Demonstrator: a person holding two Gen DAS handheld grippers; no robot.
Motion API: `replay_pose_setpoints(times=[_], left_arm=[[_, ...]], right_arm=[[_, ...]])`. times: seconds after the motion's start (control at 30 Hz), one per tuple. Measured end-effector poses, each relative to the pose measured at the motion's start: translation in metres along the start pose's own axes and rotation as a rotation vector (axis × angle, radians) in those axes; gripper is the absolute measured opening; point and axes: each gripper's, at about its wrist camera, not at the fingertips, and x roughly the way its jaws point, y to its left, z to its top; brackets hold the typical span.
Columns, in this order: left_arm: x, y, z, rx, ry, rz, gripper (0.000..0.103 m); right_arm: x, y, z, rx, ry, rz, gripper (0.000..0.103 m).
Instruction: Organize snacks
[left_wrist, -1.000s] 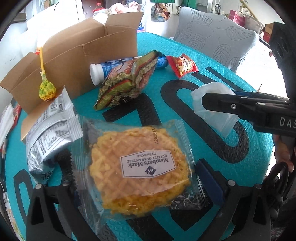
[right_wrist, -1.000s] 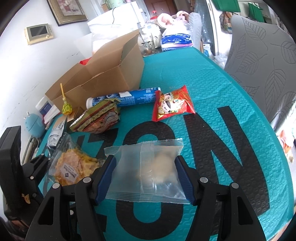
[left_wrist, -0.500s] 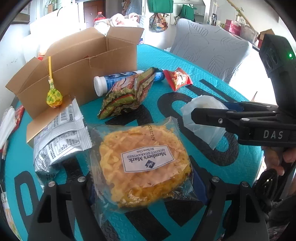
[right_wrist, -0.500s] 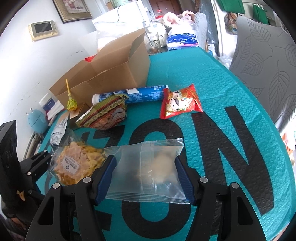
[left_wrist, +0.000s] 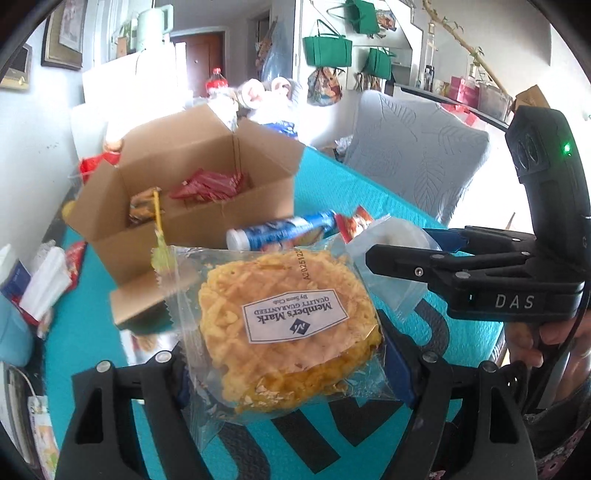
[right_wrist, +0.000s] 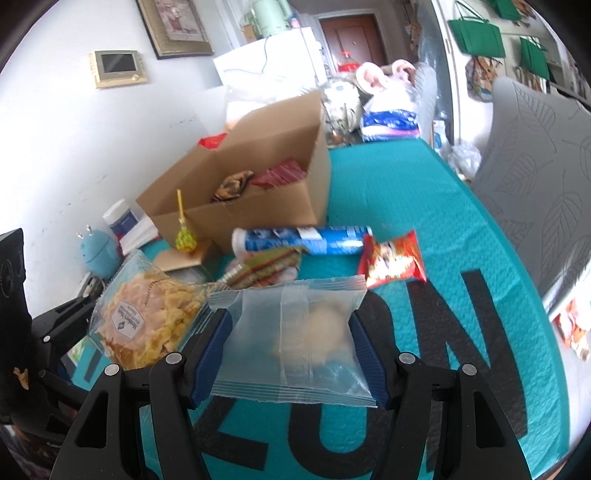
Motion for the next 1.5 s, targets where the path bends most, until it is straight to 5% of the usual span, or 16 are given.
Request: replay_pose_setpoints(times=[1.03, 1.5], left_arm=[[-0.021, 0.083, 0.134, -0.057, -0.315, 0.13, 0.079], [0.025, 0.13, 0.199, -0.067, -0.375, 0.161, 0.079]], right_arm=[[0.0, 0.053, 0.156, -0.143, -0.213, 0.129, 0.066], [0.047, 0.039, 0.228, -0.143, -0.249, 0.143, 0.066]])
